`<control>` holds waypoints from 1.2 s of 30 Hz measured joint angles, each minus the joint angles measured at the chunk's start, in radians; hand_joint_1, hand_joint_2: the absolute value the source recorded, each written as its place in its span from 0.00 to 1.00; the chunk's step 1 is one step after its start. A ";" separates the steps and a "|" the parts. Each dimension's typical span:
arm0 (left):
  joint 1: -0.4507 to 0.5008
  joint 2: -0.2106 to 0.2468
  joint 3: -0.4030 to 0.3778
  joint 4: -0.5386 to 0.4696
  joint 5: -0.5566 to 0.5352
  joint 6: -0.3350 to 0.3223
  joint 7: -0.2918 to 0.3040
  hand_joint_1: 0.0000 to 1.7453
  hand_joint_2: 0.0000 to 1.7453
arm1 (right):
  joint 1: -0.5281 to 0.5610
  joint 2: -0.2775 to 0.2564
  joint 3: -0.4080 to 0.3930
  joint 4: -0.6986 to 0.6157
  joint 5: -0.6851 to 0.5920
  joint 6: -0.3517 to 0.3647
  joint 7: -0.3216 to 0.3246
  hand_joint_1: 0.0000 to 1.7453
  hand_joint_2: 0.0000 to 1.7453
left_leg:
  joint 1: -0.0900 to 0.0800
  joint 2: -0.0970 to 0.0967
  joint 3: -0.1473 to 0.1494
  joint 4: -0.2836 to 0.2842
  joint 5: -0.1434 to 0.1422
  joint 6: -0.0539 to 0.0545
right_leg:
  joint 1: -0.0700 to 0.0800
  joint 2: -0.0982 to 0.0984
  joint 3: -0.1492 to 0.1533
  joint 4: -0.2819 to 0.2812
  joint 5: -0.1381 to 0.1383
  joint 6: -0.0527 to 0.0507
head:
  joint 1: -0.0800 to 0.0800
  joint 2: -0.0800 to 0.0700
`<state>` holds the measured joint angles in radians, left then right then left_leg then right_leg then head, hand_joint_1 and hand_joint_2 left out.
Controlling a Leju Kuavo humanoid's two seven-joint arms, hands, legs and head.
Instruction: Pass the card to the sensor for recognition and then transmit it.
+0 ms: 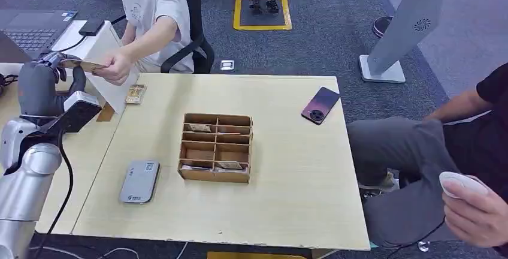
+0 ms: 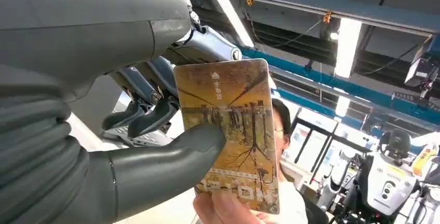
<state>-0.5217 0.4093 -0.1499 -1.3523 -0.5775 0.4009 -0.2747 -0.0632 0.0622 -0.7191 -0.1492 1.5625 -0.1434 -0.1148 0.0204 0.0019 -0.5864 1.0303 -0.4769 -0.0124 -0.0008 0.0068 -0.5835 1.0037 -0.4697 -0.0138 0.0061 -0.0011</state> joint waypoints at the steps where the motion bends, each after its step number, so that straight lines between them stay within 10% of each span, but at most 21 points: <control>1: 0.001 0.000 0.000 0.000 0.000 0.000 0.000 1.00 1.00 | 0.000 0.000 0.000 0.000 0.000 0.000 0.000 0.00 0.00 | 0.000 0.000 0.000 0.000 0.000 0.000 | 0.000 0.000 0.000 0.000 0.000 0.000 | 0.000 0.000; 5: 0.002 0.001 0.000 0.000 0.000 0.000 0.000 1.00 1.00 | 0.000 0.000 0.000 0.000 0.000 0.000 0.000 0.00 0.00 | 0.000 0.000 0.000 0.000 0.000 0.000 | 0.000 0.000 0.000 0.000 0.000 0.000 | 0.000 0.000; 6: 0.002 0.001 -0.001 0.000 0.001 -0.002 -0.001 0.00 1.00 | 0.000 0.000 0.000 0.000 -0.001 0.000 0.000 0.00 0.00 | 0.000 0.000 0.000 0.000 0.000 0.000 | 0.000 0.000 0.000 0.000 0.000 0.000 | 0.000 0.000; 36: 0.014 -0.001 -0.003 0.002 0.027 0.030 -0.024 0.00 1.00 | 0.000 0.000 0.000 0.000 -0.006 -0.005 -0.008 0.00 0.00 | 0.000 0.000 0.000 0.000 0.000 0.000 | 0.000 0.000 0.000 0.000 0.000 0.000 | 0.000 0.000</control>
<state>-0.5077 0.4086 -0.1526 -1.3504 -0.5501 0.4307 -0.2983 -0.0628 0.0622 -0.7187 -0.1488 1.5568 -0.1488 -0.1225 0.0204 0.0018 -0.5863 1.0303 -0.4769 -0.0124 -0.0008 0.0067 -0.5835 1.0037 -0.4696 -0.0138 0.0061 -0.0011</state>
